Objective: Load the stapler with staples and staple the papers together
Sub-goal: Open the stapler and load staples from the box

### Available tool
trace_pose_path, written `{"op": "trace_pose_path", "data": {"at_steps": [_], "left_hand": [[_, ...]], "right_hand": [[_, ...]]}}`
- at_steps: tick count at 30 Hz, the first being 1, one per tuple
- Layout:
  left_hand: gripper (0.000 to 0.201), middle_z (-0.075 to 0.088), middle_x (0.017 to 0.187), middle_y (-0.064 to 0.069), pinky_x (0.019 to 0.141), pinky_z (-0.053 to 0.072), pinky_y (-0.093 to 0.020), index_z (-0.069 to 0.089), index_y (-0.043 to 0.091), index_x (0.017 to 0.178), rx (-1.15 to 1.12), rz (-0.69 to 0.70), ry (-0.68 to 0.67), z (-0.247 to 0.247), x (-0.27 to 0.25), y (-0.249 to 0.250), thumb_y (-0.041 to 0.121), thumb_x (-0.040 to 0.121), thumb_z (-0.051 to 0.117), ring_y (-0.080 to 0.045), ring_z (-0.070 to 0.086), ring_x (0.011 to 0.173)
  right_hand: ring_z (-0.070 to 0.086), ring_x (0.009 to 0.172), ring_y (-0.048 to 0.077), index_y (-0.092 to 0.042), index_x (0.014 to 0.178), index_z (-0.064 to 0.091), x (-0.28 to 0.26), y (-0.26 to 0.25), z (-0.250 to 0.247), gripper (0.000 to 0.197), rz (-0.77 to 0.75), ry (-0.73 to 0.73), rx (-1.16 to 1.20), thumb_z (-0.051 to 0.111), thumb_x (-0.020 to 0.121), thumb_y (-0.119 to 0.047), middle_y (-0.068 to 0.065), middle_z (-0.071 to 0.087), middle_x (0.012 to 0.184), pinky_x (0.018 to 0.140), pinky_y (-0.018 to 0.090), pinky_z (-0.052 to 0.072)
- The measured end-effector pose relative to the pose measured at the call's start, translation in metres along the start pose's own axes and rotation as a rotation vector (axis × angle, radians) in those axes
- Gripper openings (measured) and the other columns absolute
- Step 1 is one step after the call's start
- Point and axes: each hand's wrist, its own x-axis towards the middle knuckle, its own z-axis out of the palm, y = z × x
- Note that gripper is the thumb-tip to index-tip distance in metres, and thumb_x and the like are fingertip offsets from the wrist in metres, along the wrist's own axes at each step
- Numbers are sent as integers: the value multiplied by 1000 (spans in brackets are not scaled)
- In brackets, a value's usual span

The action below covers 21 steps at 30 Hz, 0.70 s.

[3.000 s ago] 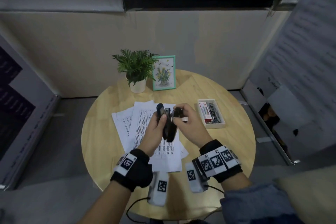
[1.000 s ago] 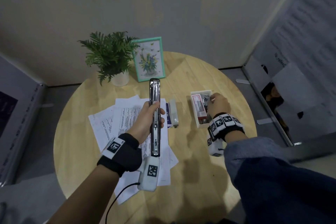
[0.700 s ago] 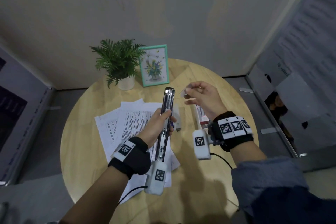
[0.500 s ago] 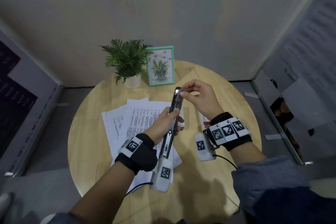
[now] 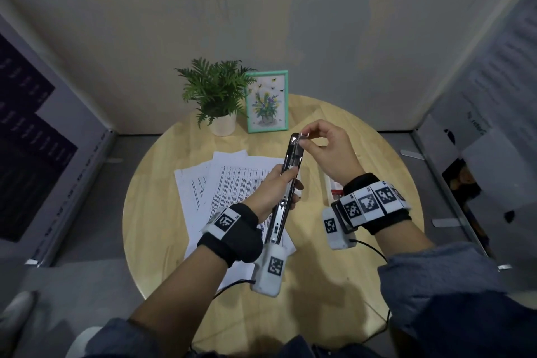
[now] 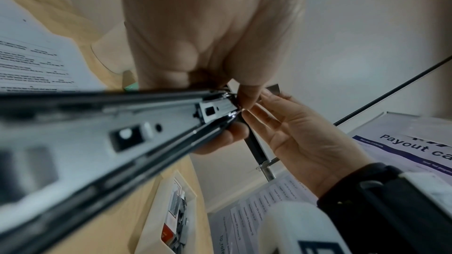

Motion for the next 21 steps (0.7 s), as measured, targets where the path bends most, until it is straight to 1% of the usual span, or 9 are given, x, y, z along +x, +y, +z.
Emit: {"op": "trace_pose_path", "data": {"at_steps": [2, 5, 7, 9, 12, 14, 16, 19, 21], "left_hand": [[14, 55, 82, -6, 46, 42, -25, 43, 17, 92, 5, 4, -2, 0, -1, 1, 30, 98, 42, -15, 49, 50], [14, 54, 81, -6, 47, 41, -26, 43, 18, 92, 4, 5, 0, -1, -1, 1, 30, 98, 42, -14, 50, 48], [14, 54, 81, -6, 47, 41, -26, 43, 18, 92, 3, 4, 3, -1, -1, 1, 30, 98, 41, -14, 50, 48], [14, 54, 81, -6, 46, 41, -26, 43, 18, 92, -2, 1, 2, -1, -1, 0, 30, 99, 41, -14, 49, 49], [15, 54, 81, -6, 46, 41, -25, 43, 17, 94, -6, -11, 6, -1, 0, -1, 31, 99, 41, -14, 50, 48], [19, 54, 81, -6, 45, 41, -23, 42, 15, 96, -14, -24, 14, 0, 0, -2, 34, 98, 41, -13, 49, 46], [28, 53, 79, -6, 44, 40, -22, 40, 13, 101, -18, -33, 20, 1, 1, -1, 40, 98, 39, -12, 48, 44], [45, 53, 76, -6, 44, 42, -21, 42, 10, 113, -20, -41, 22, 1, 4, -1, 51, 96, 35, -12, 49, 41], [52, 53, 75, -6, 46, 45, -23, 45, 11, 115, -17, -46, 31, 2, 7, -2, 56, 94, 32, -11, 51, 41]], "right_hand": [[60, 80, 10, -13, 85, 60, -1, -1, 0, 12, 6, 14, 23, 67, 81, -4, 3, 65, 86, 79, 17, 47], [60, 80, 13, -11, 85, 61, -1, -3, 1, 11, 10, 27, 35, 67, 81, -4, 4, 65, 85, 81, 22, 47], [60, 80, 12, -11, 86, 61, -2, -4, 2, 10, 8, 24, 19, 67, 81, -4, 4, 65, 86, 81, 24, 48], [60, 80, 8, -12, 85, 61, -2, -3, 3, 10, 12, 19, 1, 66, 81, -5, 1, 65, 85, 79, 24, 48], [57, 77, -4, -16, 84, 60, -3, 0, 5, 13, 19, 13, -16, 66, 81, -5, -7, 63, 81, 75, 18, 47], [56, 75, -7, -17, 84, 60, -3, 2, 6, 14, 20, 10, -19, 66, 81, -5, -9, 62, 80, 71, 10, 45], [56, 75, -8, -17, 83, 59, -3, 2, 7, 14, 19, 10, -16, 65, 81, -5, -9, 61, 80, 69, 6, 43], [56, 78, -4, -18, 83, 59, -3, 1, 7, 15, 3, -1, -27, 64, 82, -4, -9, 61, 80, 69, 6, 42], [56, 79, -3, -18, 83, 59, -3, 0, 6, 16, -10, -11, -34, 63, 82, -3, -12, 59, 79, 70, 9, 43]]}}
